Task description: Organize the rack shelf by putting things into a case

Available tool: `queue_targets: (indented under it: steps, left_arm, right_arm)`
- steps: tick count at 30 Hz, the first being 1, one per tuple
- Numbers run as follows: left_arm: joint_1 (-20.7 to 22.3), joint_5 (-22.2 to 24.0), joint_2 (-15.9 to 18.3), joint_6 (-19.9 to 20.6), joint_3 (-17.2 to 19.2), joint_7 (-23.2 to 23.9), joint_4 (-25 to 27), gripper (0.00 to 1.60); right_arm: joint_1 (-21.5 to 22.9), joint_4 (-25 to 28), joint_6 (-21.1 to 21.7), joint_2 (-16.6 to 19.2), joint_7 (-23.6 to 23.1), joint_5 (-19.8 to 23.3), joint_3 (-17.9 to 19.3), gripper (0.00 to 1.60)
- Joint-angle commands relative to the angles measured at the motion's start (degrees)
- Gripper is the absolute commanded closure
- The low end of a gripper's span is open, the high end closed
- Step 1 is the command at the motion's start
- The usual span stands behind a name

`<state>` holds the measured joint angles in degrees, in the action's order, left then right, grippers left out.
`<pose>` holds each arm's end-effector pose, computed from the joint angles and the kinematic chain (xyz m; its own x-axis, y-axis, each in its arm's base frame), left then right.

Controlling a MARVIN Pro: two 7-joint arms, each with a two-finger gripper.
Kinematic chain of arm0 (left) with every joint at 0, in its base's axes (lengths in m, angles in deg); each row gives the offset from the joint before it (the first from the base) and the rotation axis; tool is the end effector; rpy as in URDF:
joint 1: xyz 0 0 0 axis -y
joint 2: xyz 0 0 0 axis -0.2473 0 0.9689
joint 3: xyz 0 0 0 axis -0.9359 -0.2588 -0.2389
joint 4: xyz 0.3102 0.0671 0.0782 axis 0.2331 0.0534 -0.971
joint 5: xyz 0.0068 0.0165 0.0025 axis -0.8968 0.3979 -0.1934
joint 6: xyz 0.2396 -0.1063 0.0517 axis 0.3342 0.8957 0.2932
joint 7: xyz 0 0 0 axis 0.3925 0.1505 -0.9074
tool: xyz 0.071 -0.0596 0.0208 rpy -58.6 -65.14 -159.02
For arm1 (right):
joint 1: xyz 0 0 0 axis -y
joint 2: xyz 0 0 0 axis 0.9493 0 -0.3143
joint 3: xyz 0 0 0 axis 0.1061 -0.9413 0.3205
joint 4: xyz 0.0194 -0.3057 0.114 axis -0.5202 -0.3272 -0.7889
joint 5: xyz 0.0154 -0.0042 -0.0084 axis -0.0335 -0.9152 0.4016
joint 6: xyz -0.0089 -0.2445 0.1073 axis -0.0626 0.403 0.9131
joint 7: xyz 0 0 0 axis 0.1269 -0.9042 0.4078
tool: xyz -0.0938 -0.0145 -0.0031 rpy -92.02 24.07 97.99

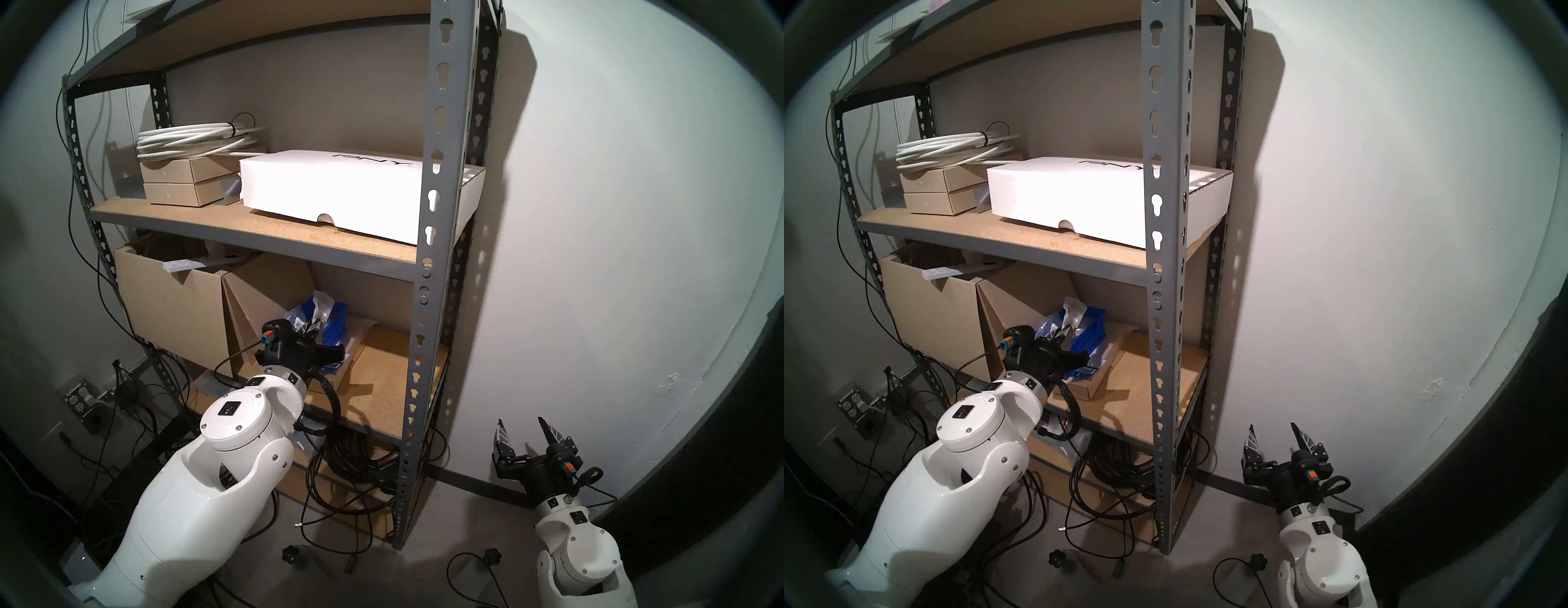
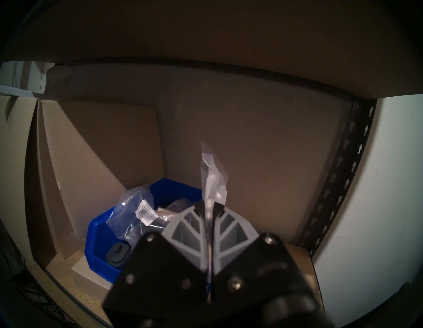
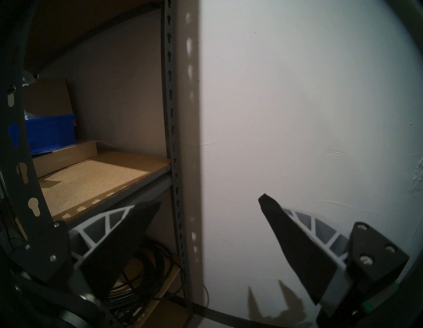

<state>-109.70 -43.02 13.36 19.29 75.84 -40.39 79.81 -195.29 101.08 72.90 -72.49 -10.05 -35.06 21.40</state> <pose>0.3218 0.0257 -0.2577 0.1048 0.1769 0.9786 -0.0677 -0.9805 0.1845 0.1824 -0.0229 -0.3690 0.0962 0.0268 0.9950 0.0203 -0.9995 0.0250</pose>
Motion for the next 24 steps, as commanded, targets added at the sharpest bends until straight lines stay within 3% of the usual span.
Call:
queue_targets:
  steps: [1,24]
  left_arm:
    - [1.75,-0.25,0.88,-0.49,1.11,1.00,-2.16,1.60]
    - [10.13,0.37,-1.98,-0.95,1.55,2.71,-12.62,1.60]
  right_arm:
    - [0.08,1.18,-0.15,0.01,0.00,0.01,0.00,0.00]
    - [0.10,1.13,-0.18,0.01,0.00,0.01,0.00,0.00]
